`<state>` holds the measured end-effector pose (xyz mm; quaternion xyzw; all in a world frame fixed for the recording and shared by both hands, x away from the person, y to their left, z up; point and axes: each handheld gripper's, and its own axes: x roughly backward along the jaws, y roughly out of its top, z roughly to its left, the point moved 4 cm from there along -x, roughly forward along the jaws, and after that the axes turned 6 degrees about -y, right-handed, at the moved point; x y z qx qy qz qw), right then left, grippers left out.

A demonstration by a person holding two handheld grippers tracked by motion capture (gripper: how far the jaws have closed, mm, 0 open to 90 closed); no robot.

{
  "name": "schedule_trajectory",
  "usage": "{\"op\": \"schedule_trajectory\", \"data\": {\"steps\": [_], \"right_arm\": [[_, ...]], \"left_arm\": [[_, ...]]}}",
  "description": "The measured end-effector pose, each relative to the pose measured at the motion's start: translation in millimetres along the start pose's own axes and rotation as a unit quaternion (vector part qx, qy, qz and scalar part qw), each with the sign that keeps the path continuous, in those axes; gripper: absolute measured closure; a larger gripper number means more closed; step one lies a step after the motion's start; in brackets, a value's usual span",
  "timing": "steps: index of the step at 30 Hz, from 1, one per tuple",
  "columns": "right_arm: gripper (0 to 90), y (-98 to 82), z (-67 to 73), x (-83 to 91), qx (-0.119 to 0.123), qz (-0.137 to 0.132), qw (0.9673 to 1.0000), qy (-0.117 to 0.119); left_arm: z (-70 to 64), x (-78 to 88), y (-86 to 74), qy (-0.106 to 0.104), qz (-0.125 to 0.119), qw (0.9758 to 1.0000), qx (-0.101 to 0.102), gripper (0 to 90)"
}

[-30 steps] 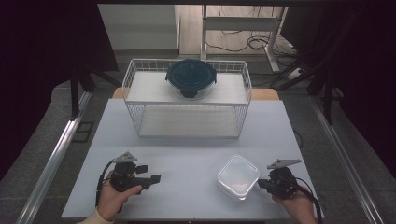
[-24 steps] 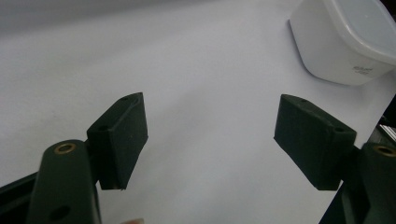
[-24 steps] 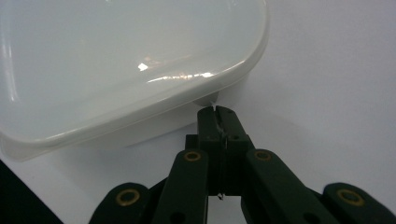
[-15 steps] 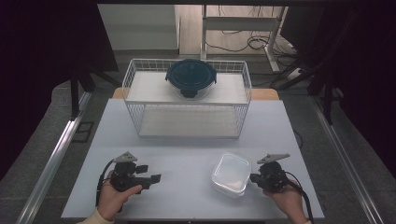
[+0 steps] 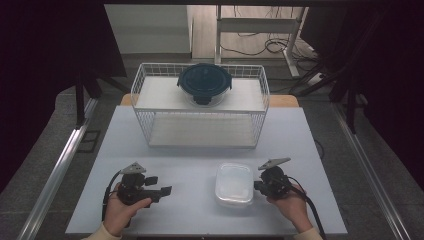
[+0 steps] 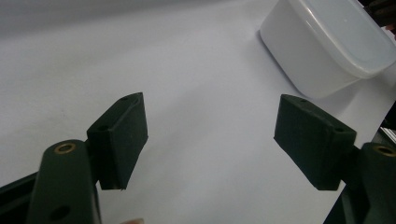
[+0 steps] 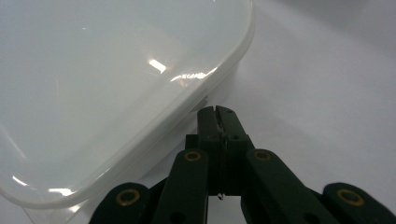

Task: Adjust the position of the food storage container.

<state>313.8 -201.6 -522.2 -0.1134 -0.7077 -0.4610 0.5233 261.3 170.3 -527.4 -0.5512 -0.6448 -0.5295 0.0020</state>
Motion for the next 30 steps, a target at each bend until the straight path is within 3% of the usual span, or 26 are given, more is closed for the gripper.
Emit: {"op": "schedule_trajectory", "data": {"steps": [17,21,30], "right_arm": [[89.0,42.5,60.8,-23.8,0.066,-0.006,0.9971,0.039],[88.9,44.4,70.7,-26.8,0.075,-0.007,0.9962,0.044],[88.9,45.8,74.0,-29.0,0.073,-0.017,0.9964,0.041]], "left_arm": [[1.0,0.3,-0.4,0.001,-0.001,1.0,0.001,25.3],[1.2,0.3,-1.1,0.002,-0.001,1.0,0.002,25.2],[0.5,0.7,-0.6,0.001,-0.004,1.0,0.001,25.3]]}}
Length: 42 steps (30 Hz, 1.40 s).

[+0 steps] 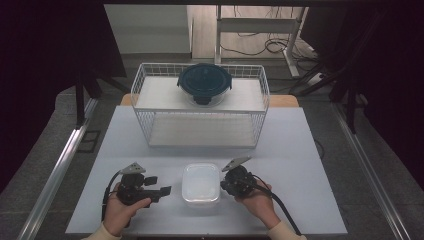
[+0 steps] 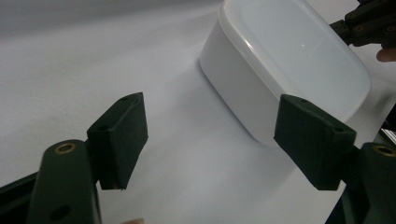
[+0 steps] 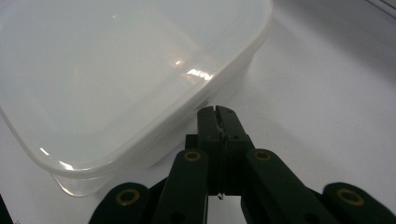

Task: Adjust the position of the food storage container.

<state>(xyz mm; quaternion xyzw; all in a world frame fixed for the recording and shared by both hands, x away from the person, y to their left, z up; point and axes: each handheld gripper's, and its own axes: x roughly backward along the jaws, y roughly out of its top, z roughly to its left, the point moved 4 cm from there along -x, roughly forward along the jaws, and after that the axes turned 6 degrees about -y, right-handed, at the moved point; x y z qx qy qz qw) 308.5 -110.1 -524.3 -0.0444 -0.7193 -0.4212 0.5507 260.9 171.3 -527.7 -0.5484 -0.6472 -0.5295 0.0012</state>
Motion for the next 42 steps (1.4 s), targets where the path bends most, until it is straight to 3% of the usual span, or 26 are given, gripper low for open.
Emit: {"op": "schedule_trajectory", "data": {"steps": [8,13,19,21,25,29,33,35,42], "right_arm": [[88.8,-2.8,-3.8,13.7,-0.003,-0.019,0.9998,-0.004],[88.8,-8.9,-15.3,33.0,-0.032,-0.05,0.9982,-0.006],[87.9,-30.5,-23.4,48.5,-0.065,-0.072,0.9953,0.004],[82.3,-35.3,-26.4,51.2,-0.08,-0.083,0.9933,0.013],[50.3,-35.4,-28.8,52.6,-0.115,-0.113,0.9865,0.028],[34.5,-33.3,-27.3,52.0,-0.129,-0.127,0.9828,0.035],[29.3,-33.6,-27.2,52.9,-0.141,-0.132,0.9803,0.043],[28.9,-32.8,-27.2,53.8,-0.151,-0.138,0.9773,0.056],[27.9,-32.0,-27.1,52.6,-0.154,-0.142,0.9756,0.067]], "left_arm": [[0.6,0.8,-0.2,0.0,-0.001,1.0,0.001,25.3],[0.7,1.1,-0.4,0.001,-0.002,1.0,0.001,25.3],[1.1,0.0,-1.4,0.0,-0.004,1.0,0.003,25.5],[1.2,-0.1,-1.5,0.001,-0.005,1.0,0.003,25.4],[2.5,-1.0,-1.9,0.002,-0.006,1.0,0.005,25.5],[1.4,-0.3,-1.5,0.001,-0.013,0.9999,0.006,25.4],[0.5,2.4,-0.6,-0.006,-0.022,0.9997,0.011,25.4],[1.1,2.9,-0.2,-0.009,-0.025,0.9996,0.013,25.4],[1.1,3.0,0.2,-0.01,-0.032,0.9992,0.019,25.4]]}}
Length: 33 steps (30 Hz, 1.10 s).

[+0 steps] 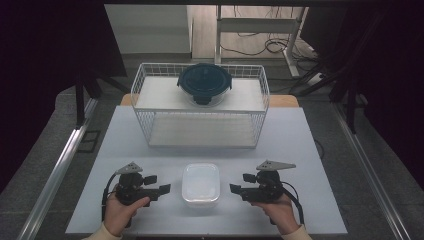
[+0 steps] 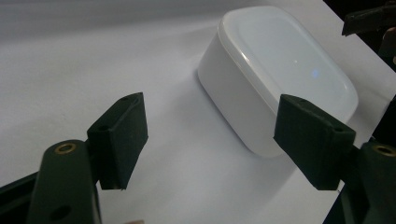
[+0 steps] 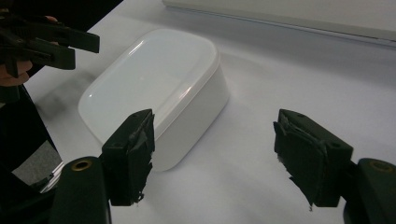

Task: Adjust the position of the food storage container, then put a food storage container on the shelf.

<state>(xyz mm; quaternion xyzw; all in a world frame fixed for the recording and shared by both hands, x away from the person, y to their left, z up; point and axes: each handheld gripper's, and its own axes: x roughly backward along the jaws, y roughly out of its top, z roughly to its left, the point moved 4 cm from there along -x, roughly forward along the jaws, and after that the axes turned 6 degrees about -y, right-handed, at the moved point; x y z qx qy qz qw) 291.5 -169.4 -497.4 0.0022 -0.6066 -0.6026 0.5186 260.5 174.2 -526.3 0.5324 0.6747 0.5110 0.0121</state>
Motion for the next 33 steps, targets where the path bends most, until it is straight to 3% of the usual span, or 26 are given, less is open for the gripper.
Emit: {"op": "schedule_trajectory", "data": {"steps": [16,20,22,26,33], "right_arm": [[28.9,3.2,2.1,1.2,-0.012,-0.002,0.9999,0.007],[29.4,7.7,7.5,0.6,-0.011,0.0,0.9999,0.012],[29.7,10.6,11.3,-0.2,-0.007,0.006,0.9999,0.011],[31.0,21.6,21.0,-0.5,-0.005,0.01,0.9998,0.017],[32.1,35.9,32.4,-15.1,-0.017,0.013,0.9995,0.023]], "left_arm": [[-8.5,-1.5,10.2,-0.01,-0.017,0.9998,0.007,26.3],[-16.8,1.1,17.6,-0.028,-0.026,0.999,0.023,26.3],[-24.2,2.1,24.4,-0.03,-0.03,0.999,0.014,26.3],[-33.6,-2.7,36.9,-0.057,-0.022,0.998,0.014,30.7],[-28.5,-14.3,45.4,-0.079,-0.007,0.9949,0.063,28.2]]}}
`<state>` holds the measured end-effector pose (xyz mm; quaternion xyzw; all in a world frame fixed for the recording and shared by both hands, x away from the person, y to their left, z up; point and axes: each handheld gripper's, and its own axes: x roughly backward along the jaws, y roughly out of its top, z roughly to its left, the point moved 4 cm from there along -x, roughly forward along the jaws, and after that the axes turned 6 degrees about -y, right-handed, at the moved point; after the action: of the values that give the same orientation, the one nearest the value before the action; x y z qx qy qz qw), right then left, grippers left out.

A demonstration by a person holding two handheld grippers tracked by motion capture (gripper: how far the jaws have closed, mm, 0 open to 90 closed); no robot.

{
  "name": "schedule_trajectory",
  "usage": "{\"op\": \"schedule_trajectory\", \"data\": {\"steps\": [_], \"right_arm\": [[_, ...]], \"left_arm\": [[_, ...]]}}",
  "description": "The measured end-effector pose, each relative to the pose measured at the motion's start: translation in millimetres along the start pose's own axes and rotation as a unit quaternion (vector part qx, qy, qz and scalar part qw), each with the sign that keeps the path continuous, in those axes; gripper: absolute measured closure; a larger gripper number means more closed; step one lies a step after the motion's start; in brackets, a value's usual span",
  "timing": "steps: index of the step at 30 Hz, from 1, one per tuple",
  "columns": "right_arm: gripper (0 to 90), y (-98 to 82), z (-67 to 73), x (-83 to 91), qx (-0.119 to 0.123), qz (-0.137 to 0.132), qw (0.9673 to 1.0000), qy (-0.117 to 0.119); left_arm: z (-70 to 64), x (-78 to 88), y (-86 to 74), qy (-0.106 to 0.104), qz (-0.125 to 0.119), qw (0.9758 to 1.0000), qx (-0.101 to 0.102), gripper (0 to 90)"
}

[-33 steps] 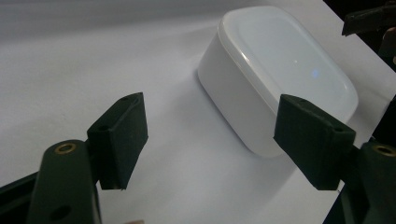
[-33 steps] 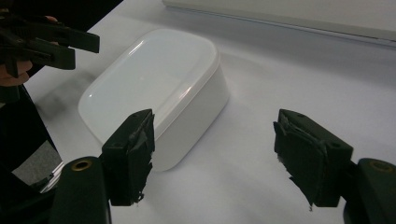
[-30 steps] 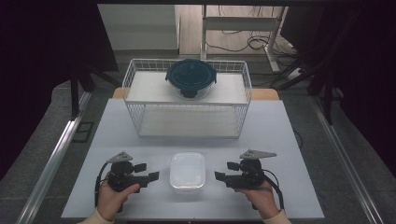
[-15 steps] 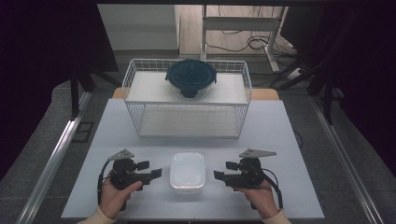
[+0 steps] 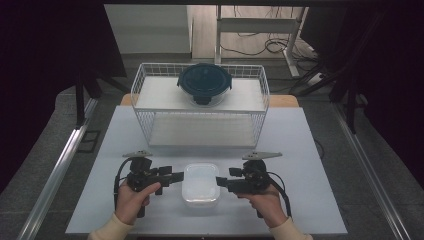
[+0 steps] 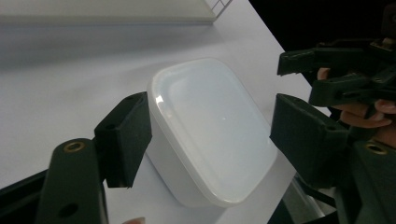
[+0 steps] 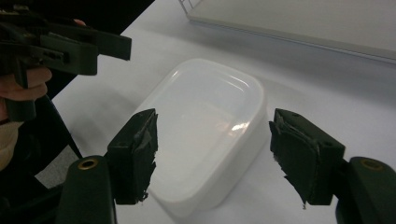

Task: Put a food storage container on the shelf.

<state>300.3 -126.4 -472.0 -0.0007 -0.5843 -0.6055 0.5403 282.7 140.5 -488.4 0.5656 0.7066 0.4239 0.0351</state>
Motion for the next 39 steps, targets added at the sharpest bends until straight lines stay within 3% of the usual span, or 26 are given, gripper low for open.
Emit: {"op": "schedule_trajectory", "data": {"steps": [4,7,8,12,21,35,39], "right_arm": [[33.2,0.7,-2.8,-12.1,-0.011,-0.002,0.9999,0.002],[35.0,-4.7,-6.5,-19.7,-0.02,-0.004,0.9997,0.011],[35.0,-6.8,-7.9,-22.1,-0.019,0.009,0.9997,0.011],[37.0,-9.9,-11.8,-22.6,-0.021,0.012,0.9996,0.013],[42.7,-15.2,-11.1,-33.0,-0.046,0.025,0.9981,0.032],[48.1,-22.9,-16.0,-41.1,-0.077,0.041,0.9955,0.038],[55.9,-24.2,-17.1,-41.1,-0.092,0.044,0.9941,0.037]], "left_arm": [[8.6,-3.4,-5.0,0.004,0.007,0.9997,0.021,27.1],[13.9,-5.6,-10.3,-0.011,0.012,0.9991,0.04,27.3],[16.0,-7.2,-12.5,-0.011,0.016,0.999,0.04,27.4],[20.2,-14.8,-18.3,-0.016,0.027,0.9983,0.049,28.5],[20.2,-23.9,-20.1,-0.035,0.029,0.9973,0.059,35.7],[23.3,-34.4,-23.5,-0.042,0.043,0.996,0.067,46.6],[23.5,-33.5,-24.0,-0.024,0.042,0.9968,0.064,56.0]]}}
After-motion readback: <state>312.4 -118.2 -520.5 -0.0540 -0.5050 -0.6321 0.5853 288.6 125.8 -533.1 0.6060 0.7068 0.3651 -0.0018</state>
